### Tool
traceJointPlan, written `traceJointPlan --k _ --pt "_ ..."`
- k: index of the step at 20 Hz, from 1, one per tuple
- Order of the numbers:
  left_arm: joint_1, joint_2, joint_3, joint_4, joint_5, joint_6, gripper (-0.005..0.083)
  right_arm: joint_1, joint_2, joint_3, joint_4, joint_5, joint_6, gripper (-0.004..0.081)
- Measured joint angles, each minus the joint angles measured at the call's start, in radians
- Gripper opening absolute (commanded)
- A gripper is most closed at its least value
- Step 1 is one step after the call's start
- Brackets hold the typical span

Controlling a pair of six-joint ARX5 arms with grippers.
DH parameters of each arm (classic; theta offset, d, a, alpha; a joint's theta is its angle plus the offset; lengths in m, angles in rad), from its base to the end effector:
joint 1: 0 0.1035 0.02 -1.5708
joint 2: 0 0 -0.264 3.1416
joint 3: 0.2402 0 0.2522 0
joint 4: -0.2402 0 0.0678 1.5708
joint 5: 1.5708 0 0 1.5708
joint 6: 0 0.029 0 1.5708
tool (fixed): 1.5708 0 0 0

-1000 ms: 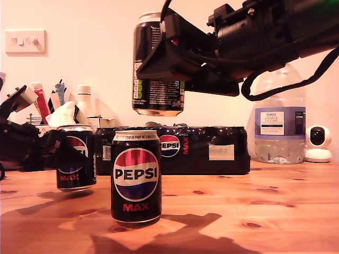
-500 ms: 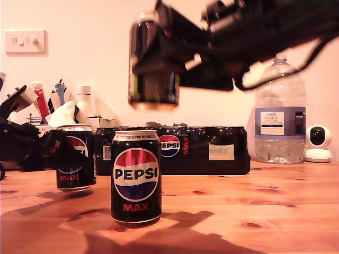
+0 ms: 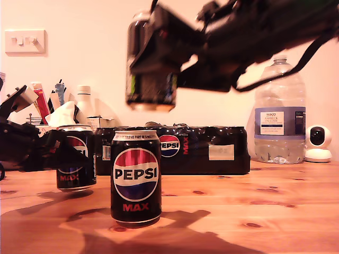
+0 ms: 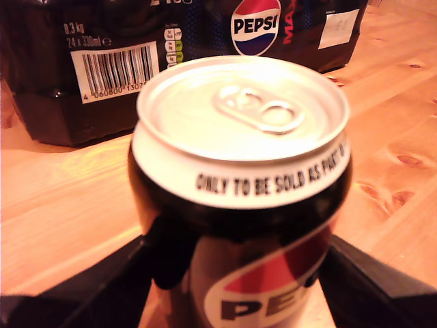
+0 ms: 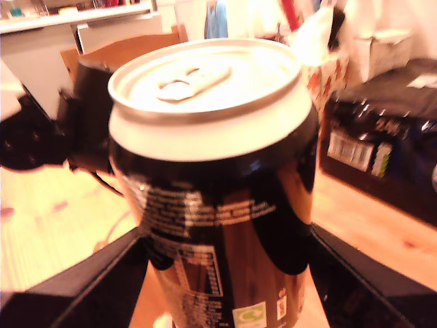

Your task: Stack up the Pepsi cans on top of each other

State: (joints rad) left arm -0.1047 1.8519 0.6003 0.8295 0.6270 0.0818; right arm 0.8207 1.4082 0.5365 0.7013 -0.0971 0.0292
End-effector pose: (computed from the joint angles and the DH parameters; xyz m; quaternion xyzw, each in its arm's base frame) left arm 0.3069 -0.0494 0.1060 -0.0167 0.1879 -0.3578 0.9145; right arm 0.1862 0.2039 0.1987 -0.0171 0.0860 0.4401 0.8936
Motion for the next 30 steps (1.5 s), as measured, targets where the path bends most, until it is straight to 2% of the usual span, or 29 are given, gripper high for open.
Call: traceJointPlan --k 4,30 --pt "0.0 0.0 0.0 0.0 0.0 0.0 0.0417 0.006 0.053 0.025 -0.003 0.0 0.0 0.0575" --pt "0.0 0.0 0.0 0.0 0.0 0.0 0.0417 0.006 0.093 0.051 0.003 0.003 0.023 0.0575"
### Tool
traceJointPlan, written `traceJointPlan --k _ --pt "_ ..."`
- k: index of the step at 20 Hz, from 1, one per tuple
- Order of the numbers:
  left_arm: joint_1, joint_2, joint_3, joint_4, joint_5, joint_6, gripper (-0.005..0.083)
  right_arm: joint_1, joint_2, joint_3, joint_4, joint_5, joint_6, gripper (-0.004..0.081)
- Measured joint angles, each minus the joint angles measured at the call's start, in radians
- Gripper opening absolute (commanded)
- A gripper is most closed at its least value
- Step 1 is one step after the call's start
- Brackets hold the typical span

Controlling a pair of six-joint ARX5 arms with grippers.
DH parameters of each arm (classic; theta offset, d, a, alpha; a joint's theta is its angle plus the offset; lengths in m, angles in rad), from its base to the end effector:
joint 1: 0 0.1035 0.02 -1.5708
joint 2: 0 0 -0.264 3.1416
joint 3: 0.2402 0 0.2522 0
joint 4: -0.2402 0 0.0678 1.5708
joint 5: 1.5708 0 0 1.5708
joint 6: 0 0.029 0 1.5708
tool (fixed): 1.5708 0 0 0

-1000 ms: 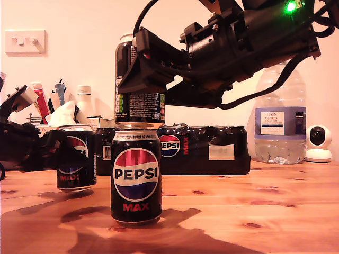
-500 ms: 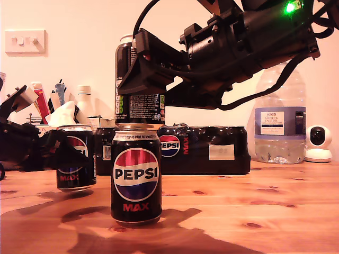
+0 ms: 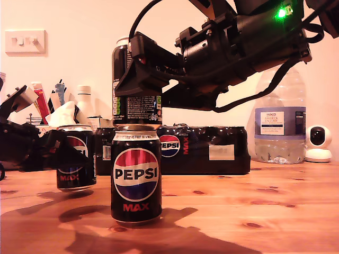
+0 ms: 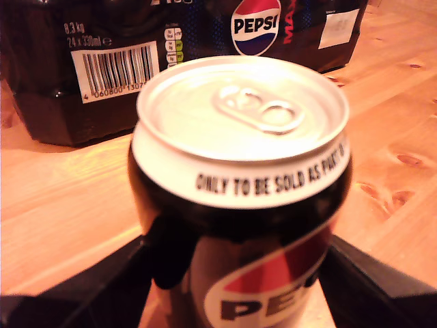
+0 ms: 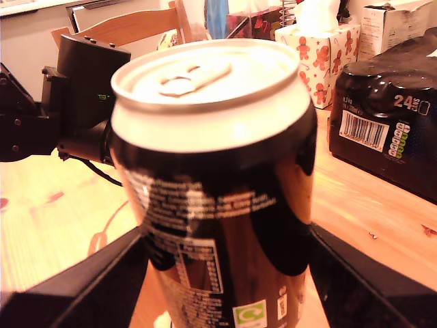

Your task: Stack up the Pepsi cans on top of each other

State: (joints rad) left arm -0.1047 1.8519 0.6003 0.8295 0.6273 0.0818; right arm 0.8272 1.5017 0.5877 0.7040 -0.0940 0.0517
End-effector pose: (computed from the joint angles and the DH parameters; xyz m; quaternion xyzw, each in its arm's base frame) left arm 0.3069 -0.0494 0.1060 -0.0167 0.1879 -0.3579 0.9145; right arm 0.1966 0.2178 0.1894 -0.0145 0.1092 0.4394 0.8915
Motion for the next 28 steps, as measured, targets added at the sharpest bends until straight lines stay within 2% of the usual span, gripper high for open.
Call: traceJointPlan --k 8,15,28 --pt "0.0 0.0 0.0 0.0 0.0 0.0 0.0417 0.02 0.0 0.009 -0.018 0.003 0.026 0.0575" --pt "0.0 0.0 0.0 0.0 0.0 0.0 0.0417 0.039 0.0 0.011 -0.031 0.103 0.022 0.0575" --pt "0.0 0.0 0.0 0.0 0.0 0.0 0.0417 0.039 0.0 0.02 -0.051 0.122 0.018 0.0575"
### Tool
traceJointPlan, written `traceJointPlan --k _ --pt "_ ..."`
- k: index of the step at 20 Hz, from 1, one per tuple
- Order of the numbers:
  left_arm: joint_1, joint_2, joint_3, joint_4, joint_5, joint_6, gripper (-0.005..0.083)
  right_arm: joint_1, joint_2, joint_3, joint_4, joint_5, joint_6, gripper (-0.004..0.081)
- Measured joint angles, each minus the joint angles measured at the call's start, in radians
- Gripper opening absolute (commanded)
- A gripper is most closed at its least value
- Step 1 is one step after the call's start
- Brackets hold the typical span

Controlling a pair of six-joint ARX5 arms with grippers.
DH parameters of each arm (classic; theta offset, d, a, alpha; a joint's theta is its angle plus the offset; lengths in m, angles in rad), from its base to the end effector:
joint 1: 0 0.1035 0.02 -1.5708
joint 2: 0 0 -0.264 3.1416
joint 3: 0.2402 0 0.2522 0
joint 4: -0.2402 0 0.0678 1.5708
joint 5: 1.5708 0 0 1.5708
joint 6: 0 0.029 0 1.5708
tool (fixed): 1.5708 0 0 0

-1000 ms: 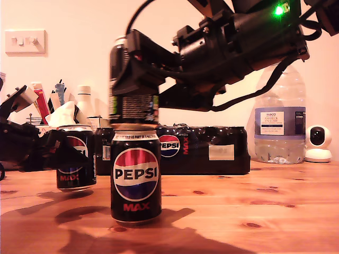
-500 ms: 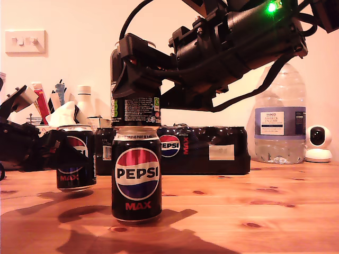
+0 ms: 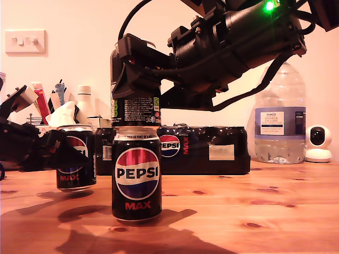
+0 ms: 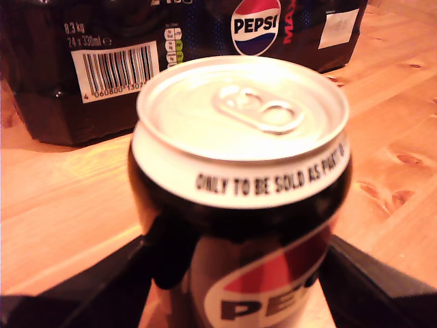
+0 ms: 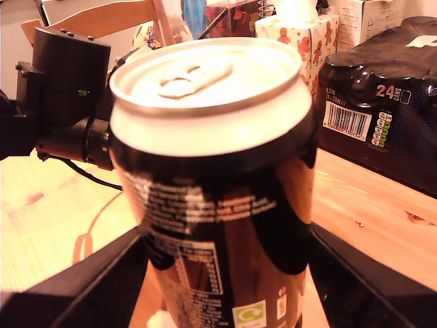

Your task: Stack up the Pepsi cans on top of each other

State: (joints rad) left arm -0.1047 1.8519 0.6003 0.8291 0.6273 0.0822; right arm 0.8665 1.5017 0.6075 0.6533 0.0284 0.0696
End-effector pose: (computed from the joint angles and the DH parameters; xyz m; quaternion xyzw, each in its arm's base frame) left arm 0.3068 -0.0494 0.1060 -0.0166 0.1880 -0.3580 0.9145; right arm 0.1922 0.2250 0.1903 -0.0204 0.1223 0.3999 0.9081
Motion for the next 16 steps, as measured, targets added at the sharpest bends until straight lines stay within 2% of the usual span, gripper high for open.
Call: traceJointPlan --k 9,10,13,16 --pt "0.0 0.0 0.0 0.0 0.0 0.0 0.0417 0.0 0.0 0.0 0.0 0.001 0.0 0.0584" --pt "0.0 0.0 0.0 0.0 0.0 0.0 0.0417 0.0 0.0 0.0 0.0 0.001 0.0 0.0608" --pt "0.0 0.0 0.0 0.0 0.0 0.0 0.0417 0.0 0.0 0.0 -0.002 0.001 0.0 0.0765" --pt "0.0 0.0 0.0 0.0 0.0 0.006 0.0417 0.0 0.0 0.008 -0.019 0.005 0.008 0.0777"
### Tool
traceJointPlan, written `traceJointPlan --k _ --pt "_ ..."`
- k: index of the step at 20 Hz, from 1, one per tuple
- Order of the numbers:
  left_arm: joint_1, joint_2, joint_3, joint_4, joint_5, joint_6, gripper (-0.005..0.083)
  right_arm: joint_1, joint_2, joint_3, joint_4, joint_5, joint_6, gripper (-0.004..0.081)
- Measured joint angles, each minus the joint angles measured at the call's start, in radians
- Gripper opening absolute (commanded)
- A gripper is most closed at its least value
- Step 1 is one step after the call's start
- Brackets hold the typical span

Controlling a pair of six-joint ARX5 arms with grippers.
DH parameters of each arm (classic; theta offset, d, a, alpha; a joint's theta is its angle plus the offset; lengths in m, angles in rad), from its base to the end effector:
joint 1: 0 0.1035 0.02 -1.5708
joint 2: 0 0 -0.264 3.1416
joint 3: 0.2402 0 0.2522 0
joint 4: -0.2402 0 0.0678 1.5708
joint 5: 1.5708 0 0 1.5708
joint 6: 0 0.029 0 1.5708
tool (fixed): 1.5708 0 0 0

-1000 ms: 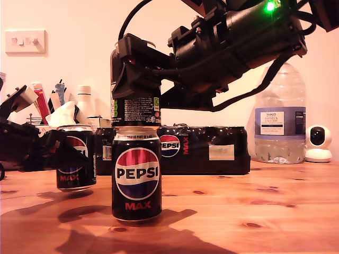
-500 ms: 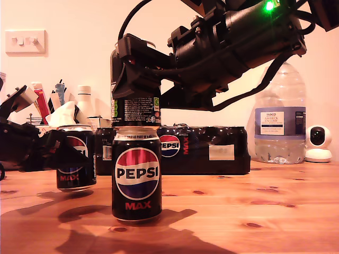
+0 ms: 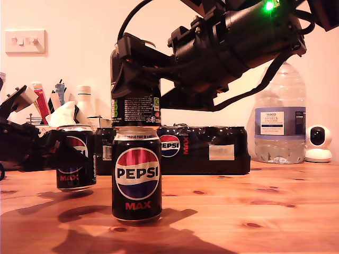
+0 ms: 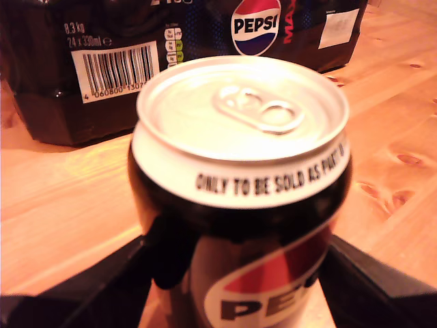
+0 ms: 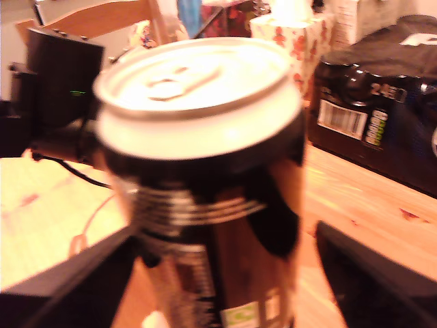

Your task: Stack up the Pepsi cans on top of each other

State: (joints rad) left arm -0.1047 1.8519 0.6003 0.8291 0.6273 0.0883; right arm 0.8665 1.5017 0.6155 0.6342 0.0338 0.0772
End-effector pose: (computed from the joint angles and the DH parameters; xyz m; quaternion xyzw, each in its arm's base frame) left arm 0.3068 -0.0494 0.1060 -0.0138 0.1869 -0.3585 0.9145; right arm 0.1930 0.2256 0.1909 -0.0196 0.1285 0.3966 0.9088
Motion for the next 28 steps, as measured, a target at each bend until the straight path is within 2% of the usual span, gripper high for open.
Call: traceJointPlan --k 13,18,23,28 --pt "0.0 0.0 0.0 0.0 0.0 0.001 0.0417 0.013 -0.019 0.005 0.0 0.001 -0.001 0.0777" --pt "0.0 0.0 0.0 0.0 0.0 0.001 0.0417 0.012 -0.066 0.011 0.001 0.002 -0.049 0.0776" --pt "0.0 0.0 0.0 0.0 0.0 0.001 0.0417 0.012 -0.073 0.108 -0.032 0.001 -0.075 0.0776" --pt "0.0 0.0 0.0 0.0 0.0 0.001 0.0417 0.012 -0.082 0.221 -0.169 0.001 -0.129 0.0776"
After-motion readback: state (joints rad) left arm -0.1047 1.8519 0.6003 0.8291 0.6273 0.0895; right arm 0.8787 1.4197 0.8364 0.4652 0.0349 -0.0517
